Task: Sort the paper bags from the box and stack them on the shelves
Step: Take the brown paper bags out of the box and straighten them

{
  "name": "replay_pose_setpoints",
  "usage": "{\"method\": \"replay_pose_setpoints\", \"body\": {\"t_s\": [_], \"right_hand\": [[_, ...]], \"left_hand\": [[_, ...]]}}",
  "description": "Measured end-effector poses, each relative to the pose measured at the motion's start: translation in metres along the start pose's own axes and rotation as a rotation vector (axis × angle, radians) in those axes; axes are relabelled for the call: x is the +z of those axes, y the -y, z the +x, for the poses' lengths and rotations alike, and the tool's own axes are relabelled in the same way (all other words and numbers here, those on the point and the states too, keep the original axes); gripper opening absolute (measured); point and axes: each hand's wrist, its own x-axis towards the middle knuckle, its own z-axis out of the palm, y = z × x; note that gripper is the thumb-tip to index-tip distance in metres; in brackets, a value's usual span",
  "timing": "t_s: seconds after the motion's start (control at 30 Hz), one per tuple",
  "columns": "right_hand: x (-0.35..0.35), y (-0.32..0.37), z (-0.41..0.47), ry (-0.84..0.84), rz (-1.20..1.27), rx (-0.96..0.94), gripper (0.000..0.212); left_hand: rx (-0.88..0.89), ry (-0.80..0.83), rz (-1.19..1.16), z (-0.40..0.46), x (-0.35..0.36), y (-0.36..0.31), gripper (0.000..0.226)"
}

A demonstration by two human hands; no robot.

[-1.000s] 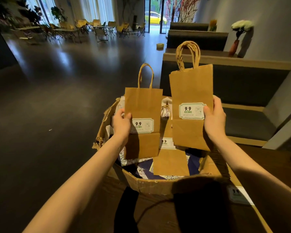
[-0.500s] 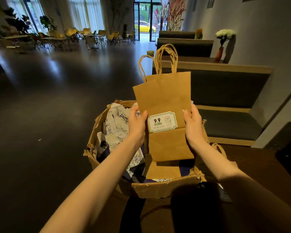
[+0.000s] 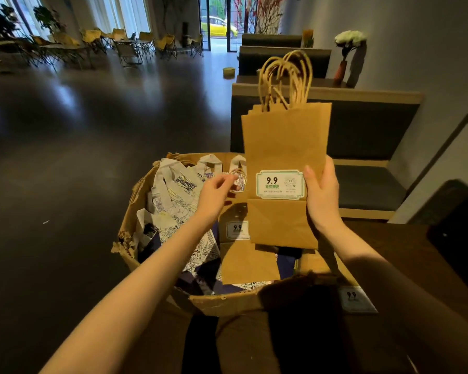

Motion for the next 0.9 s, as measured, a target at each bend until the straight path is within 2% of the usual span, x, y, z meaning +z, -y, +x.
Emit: {"method": "replay_pose_setpoints", "body": {"t_s": [0.17, 0.23, 0.3, 0.37, 0.43, 0.47, 0.6, 0.8, 0.9], "right_hand": [[-0.008, -0.007, 0.008, -0.066, -0.004, -0.021, 0.031], [-0.007, -0.012, 0.010, -0.066, -0.006, -0.010, 0.031], [-0.006, -0.018, 0.012, -0.064, -0.002, 0.010, 0.031], [-0.005, -0.023, 0.014, -0.060, 0.003, 0.029, 0.031], [-0.005, -0.029, 0.016, -0.058, 0.005, 0.043, 0.029], [-0.005, -0.031, 0.016, -0.061, 0.006, 0.049, 0.027], [-0.007, -0.041, 0.017, -0.086, -0.015, 0.052, 0.030], [-0.011, -0.044, 0.016, -0.093, -0.013, 0.059, 0.028], [-0.013, -0.043, 0.015, -0.098, -0.004, 0.066, 0.023]], "left_hand": [[-0.140, -0.032, 0.413, 0.021, -0.012, 0.040, 0.012], [-0.224, -0.021, 0.504, 0.027, -0.011, 0.055, 0.018], [-0.311, 0.025, 0.578, 0.030, -0.004, 0.066, 0.030], [-0.351, 0.038, 0.622, 0.031, 0.004, 0.075, 0.054], [-0.394, -0.008, 0.682, 0.030, 0.012, 0.079, 0.083], [-0.407, -0.034, 0.735, 0.029, 0.015, 0.080, 0.089], [-0.429, -0.085, 0.913, 0.027, 0.024, 0.082, 0.089], [-0.469, -0.111, 0.873, 0.027, 0.031, 0.084, 0.085], [-0.488, -0.081, 0.853, 0.029, 0.029, 0.085, 0.070]]}}
